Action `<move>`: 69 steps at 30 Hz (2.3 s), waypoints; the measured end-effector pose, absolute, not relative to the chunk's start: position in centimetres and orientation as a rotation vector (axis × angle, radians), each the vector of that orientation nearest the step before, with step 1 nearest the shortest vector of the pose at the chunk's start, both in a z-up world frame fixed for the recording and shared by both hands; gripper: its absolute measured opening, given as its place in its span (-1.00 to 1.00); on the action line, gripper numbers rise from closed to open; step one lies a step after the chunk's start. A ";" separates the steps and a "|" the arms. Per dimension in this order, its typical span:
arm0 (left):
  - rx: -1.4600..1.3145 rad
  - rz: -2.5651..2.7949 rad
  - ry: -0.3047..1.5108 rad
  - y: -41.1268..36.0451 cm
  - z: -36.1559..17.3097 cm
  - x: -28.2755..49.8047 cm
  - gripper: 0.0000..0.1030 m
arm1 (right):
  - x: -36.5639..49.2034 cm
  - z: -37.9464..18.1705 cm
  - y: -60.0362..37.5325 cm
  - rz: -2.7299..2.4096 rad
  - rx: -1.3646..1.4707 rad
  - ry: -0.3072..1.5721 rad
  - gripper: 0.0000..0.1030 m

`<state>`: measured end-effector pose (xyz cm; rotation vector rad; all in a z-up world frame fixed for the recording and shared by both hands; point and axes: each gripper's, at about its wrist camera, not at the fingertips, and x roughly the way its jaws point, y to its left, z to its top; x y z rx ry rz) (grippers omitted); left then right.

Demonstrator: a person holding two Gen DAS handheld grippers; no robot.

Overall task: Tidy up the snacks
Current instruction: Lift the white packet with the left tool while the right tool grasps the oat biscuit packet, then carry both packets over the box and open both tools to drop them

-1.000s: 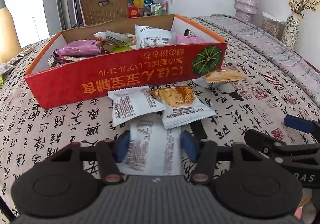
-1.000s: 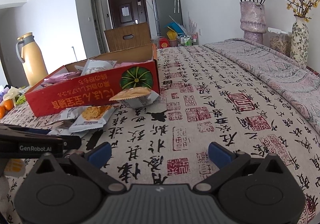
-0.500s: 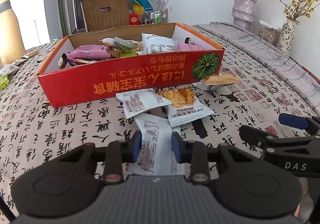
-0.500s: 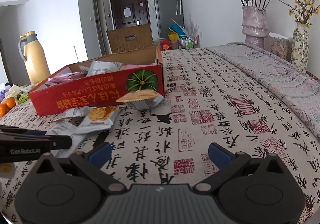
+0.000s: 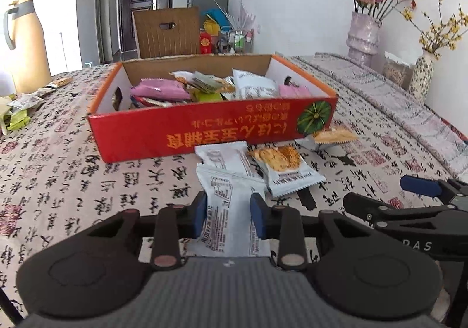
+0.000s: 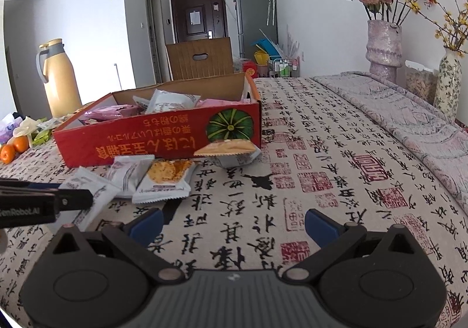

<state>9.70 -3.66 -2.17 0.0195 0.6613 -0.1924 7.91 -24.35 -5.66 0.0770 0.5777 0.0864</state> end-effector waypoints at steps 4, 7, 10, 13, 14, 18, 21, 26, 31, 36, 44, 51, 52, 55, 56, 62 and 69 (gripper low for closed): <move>0.002 -0.178 0.636 -2.6 -1.4 9.4 -0.36 | 8.4 -5.1 -23.4 0.106 0.071 0.568 1.00; -0.011 -0.163 0.620 -1.7 -0.9 9.6 -0.36 | 9.3 -4.7 -22.4 0.133 0.062 0.565 1.00; -0.020 -0.145 0.607 -0.9 -0.6 9.8 -0.36 | 10.8 -4.4 -21.3 0.146 0.048 0.570 1.00; -0.028 -0.130 0.600 -0.2 -0.3 10.0 -0.36 | 12.4 -4.1 -20.2 0.160 0.037 0.579 0.88; -0.031 -0.125 0.599 0.0 -0.3 10.1 -0.36 | 13.0 -4.0 -19.8 0.166 0.034 0.586 0.84; -0.044 -0.112 0.594 0.9 -0.2 10.3 -0.36 | 15.6 -4.2 -18.6 0.180 0.049 0.648 0.50; -0.052 -0.102 0.598 1.4 -0.3 10.6 -0.36 | 16.9 -4.7 -17.6 0.168 0.032 0.682 0.37; -0.064 -0.097 0.600 2.0 -0.4 10.8 -0.36 | 17.5 -5.9 -17.0 0.142 -0.005 0.721 -0.06; -0.074 -0.102 0.599 2.3 -0.5 10.9 -0.36 | 17.0 -5.8 -16.5 0.159 -0.038 0.705 -0.22; -0.079 -0.098 0.589 2.5 -0.1 10.8 -0.36 | 15.6 -5.0 -16.4 0.162 -0.052 0.668 -0.23; -0.071 -0.092 0.549 2.4 1.4 11.3 -0.36 | 14.0 -2.0 -17.6 0.173 -0.018 0.575 -0.23; -0.053 -0.084 0.503 1.7 3.5 12.9 -0.36 | 13.9 1.5 -18.1 0.194 -0.002 0.462 -0.23; -0.050 -0.084 0.496 1.6 3.8 13.2 -0.36 | 14.1 1.9 -18.2 0.194 -0.001 0.447 -0.23; -0.045 -0.083 0.479 1.2 4.7 14.3 -0.36 | 14.9 2.9 -18.5 0.191 0.004 0.419 -0.23; -0.044 -0.084 0.476 1.0 4.9 14.7 -0.36 | 15.3 3.3 -18.6 0.191 0.006 0.410 -0.23; -0.037 -0.085 0.469 0.4 5.9 17.3 -0.36 | 17.9 4.5 -19.0 0.190 0.013 0.381 -0.23; -0.038 -0.071 0.475 -0.2 6.1 20.9 -0.36 | 21.8 4.6 -19.2 0.195 0.032 0.375 -0.23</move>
